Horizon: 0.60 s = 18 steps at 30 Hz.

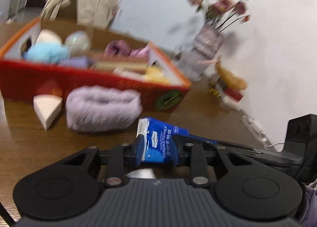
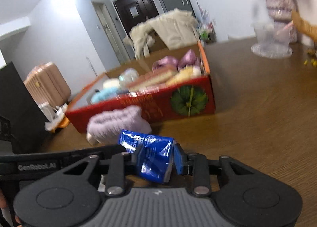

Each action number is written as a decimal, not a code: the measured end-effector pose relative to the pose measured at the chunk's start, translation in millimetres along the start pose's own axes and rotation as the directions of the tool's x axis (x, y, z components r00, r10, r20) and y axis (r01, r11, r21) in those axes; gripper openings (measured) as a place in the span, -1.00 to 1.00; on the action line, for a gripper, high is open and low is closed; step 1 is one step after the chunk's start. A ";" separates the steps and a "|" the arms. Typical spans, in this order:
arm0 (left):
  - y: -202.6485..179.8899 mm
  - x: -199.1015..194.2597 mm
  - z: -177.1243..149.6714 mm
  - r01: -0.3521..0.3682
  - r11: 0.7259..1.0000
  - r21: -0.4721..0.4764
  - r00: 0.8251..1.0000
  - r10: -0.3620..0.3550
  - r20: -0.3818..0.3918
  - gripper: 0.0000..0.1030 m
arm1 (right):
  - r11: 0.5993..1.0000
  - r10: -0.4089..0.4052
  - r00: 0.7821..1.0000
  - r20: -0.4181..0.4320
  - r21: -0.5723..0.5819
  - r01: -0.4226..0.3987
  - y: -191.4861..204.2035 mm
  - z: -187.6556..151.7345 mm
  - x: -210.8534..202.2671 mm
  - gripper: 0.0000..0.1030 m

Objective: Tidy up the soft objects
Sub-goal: 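Grasp the blue tissue pack with the left gripper, right gripper pinching too, then lower the blue tissue pack into the box and open both grippers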

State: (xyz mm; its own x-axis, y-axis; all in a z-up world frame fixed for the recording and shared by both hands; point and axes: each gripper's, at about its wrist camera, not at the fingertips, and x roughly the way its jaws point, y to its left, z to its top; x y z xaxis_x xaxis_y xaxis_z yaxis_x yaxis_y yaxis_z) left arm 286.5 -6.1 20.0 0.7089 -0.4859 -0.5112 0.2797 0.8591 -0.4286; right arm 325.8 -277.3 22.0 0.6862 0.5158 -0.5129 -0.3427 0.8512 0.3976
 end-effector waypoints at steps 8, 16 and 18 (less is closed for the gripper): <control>-11.3 -31.7 31.9 -0.001 1.000 0.019 0.991 -0.002 0.131 -0.45 | 0.994 0.051 0.989 0.138 -0.107 -0.037 26.1 37.8 -26.9 -0.44; 41.4 15.6 152.3 -0.048 0.997 -0.064 0.984 0.058 0.170 -0.49 | 0.988 0.080 0.983 0.167 -0.147 -0.055 37.0 160.5 62.9 -0.48; 68.2 44.4 174.0 -0.053 0.993 -0.107 0.988 0.068 0.140 -0.49 | 0.990 0.050 0.991 0.123 -0.134 -0.033 35.4 183.6 104.6 -0.49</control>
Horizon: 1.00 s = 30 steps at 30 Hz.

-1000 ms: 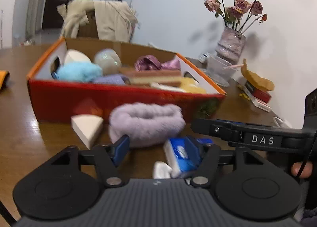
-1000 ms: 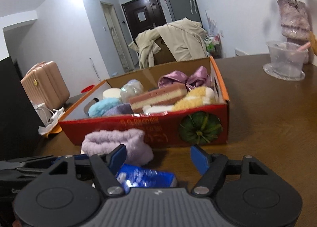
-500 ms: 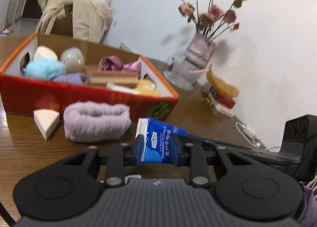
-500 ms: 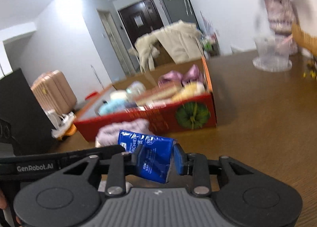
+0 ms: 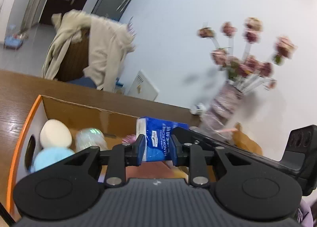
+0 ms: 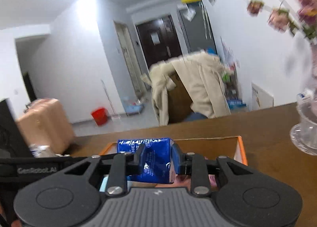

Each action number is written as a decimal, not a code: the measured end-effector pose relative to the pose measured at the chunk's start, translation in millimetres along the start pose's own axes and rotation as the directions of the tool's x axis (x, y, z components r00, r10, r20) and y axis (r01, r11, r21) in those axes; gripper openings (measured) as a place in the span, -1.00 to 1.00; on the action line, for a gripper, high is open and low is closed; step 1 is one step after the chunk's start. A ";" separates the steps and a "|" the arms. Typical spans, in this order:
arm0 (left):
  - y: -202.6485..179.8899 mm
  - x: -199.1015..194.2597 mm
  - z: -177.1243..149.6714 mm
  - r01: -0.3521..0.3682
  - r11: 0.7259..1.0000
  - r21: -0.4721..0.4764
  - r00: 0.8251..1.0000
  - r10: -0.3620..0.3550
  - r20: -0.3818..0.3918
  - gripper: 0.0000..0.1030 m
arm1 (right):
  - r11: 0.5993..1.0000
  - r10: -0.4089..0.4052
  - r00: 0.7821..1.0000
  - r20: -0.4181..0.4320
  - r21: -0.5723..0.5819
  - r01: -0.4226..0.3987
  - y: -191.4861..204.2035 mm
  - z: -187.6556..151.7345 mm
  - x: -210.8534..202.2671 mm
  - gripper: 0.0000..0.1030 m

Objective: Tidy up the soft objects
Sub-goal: 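Lower the blue tissue pack into the box and open both grippers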

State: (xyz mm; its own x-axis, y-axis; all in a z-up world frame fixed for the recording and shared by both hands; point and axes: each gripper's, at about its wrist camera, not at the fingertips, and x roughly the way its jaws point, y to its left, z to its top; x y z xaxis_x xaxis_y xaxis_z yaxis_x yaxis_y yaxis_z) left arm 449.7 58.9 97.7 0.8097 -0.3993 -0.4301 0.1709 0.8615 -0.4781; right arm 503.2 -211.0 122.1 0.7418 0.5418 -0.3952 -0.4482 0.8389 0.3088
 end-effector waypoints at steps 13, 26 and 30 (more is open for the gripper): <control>45.1 36.6 15.3 -0.196 0.980 0.032 0.980 0.197 -0.037 -0.49 | 0.996 -0.082 0.961 -0.263 0.010 0.087 -16.1 -2.5 127.2 -0.84; -22.2 -100.6 -27.9 -0.159 0.949 0.273 0.986 0.141 0.083 0.14 | 0.990 -0.112 0.993 -0.037 -0.095 0.108 16.6 4.9 -48.1 -0.58; -37.9 -144.2 -60.0 -0.188 0.921 0.341 0.978 0.145 0.147 0.48 | 0.979 -0.137 0.989 0.048 -0.146 0.142 39.2 -16.8 -107.1 -0.38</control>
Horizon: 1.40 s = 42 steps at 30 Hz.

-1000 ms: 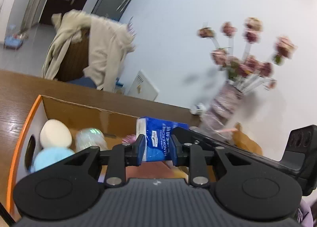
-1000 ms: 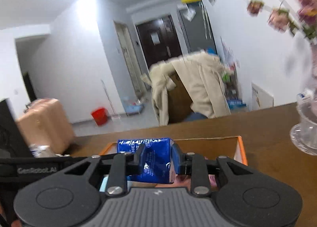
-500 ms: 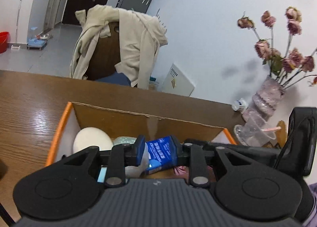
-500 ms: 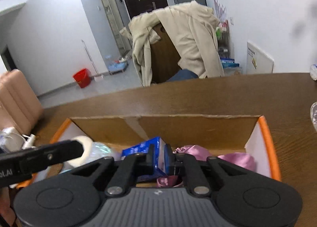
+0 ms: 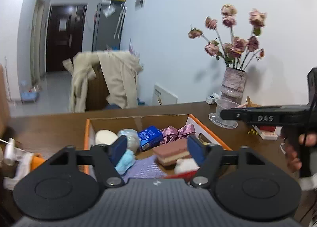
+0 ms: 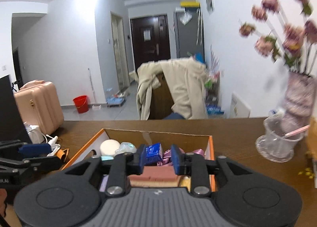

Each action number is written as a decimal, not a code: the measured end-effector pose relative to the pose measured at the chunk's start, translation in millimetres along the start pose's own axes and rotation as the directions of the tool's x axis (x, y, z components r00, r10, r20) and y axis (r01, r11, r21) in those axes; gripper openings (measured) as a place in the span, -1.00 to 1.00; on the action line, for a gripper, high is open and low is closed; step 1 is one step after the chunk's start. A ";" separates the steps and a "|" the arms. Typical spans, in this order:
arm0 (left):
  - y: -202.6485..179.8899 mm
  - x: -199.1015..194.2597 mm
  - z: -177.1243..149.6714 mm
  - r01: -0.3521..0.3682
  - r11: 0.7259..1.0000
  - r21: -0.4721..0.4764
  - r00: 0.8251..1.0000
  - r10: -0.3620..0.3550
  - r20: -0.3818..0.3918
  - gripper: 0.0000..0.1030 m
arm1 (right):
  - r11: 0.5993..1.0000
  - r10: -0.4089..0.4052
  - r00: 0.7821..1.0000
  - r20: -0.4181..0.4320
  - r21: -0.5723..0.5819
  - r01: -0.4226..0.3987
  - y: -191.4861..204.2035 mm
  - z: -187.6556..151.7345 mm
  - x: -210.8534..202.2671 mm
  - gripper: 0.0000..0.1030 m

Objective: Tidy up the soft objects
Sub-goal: 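Lower the blue tissue pack into the box and open both grippers, then grasp the lavender fuzzy headband with the right gripper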

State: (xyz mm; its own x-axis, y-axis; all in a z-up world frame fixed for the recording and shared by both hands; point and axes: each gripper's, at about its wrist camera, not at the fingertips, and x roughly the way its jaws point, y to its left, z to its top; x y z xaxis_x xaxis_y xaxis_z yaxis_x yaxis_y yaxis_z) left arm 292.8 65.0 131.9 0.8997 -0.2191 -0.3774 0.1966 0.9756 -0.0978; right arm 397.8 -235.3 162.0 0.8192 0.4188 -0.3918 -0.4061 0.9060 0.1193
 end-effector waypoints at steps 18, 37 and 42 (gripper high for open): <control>-19.8 -126.1 -136.2 -0.103 0.994 -0.032 0.990 0.105 0.095 1.00 | 0.999 0.024 0.997 0.079 -0.039 -0.021 80.0 -172.3 -127.0 0.80; -20.8 -90.1 -124.4 -0.102 0.993 -0.053 0.994 0.103 0.028 1.00 | 0.995 -0.039 0.996 0.085 0.091 0.031 54.0 -168.5 -112.8 0.91; -15.6 -47.9 -111.6 -0.053 0.994 -0.095 0.997 0.047 -0.068 0.70 | 0.994 -0.007 0.999 0.054 0.105 0.001 45.8 -155.9 -85.0 0.74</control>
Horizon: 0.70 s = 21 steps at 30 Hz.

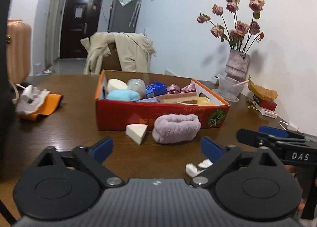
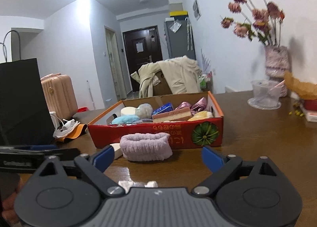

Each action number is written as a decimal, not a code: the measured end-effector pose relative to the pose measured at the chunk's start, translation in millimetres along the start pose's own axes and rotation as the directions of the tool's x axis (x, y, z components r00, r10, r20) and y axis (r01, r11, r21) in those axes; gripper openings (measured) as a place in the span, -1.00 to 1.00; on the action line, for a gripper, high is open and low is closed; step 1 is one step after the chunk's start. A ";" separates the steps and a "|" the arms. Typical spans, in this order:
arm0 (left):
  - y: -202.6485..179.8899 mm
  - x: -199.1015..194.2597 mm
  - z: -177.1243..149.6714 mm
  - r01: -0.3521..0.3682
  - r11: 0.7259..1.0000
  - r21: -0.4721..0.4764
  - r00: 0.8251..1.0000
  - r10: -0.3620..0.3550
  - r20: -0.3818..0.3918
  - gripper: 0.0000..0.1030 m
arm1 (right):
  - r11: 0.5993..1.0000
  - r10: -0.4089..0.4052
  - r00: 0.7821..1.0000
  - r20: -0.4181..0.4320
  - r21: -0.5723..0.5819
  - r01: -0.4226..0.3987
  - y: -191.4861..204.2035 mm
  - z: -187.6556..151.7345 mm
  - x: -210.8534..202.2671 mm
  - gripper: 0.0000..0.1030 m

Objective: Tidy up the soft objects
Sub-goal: 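Grasp the lavender fuzzy headband with the right gripper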

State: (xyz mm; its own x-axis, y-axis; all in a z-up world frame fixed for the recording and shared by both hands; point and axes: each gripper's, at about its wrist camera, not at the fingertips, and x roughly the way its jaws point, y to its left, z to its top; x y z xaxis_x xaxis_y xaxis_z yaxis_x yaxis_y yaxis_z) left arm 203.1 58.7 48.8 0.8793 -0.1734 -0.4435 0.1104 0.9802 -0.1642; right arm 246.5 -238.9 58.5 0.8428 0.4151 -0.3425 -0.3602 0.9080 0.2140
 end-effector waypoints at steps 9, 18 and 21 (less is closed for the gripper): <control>9.0 79.5 24.4 0.019 0.990 -0.138 0.995 -0.032 -0.096 0.10 | 0.991 0.065 0.990 -0.127 0.127 -0.048 -25.1 19.1 87.1 0.40; 20.9 120.5 22.3 0.094 0.963 -0.252 0.977 -0.137 -0.162 -0.55 | 0.980 0.128 0.964 -0.233 0.182 -0.086 -36.1 18.4 148.6 -0.73; 19.8 115.8 24.5 0.107 0.963 -0.246 0.977 -0.148 -0.154 -0.65 | 0.981 0.127 0.966 -0.224 0.170 -0.090 -33.4 18.4 140.8 -0.82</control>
State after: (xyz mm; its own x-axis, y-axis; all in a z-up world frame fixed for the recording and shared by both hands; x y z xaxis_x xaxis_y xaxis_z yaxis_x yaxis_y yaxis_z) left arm 318.5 60.4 15.7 0.7711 -0.3292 -0.5449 0.0865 0.9022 -0.4226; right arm 384.5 -211.8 19.9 0.6787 0.5296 -0.5088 -0.3616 0.8440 0.3962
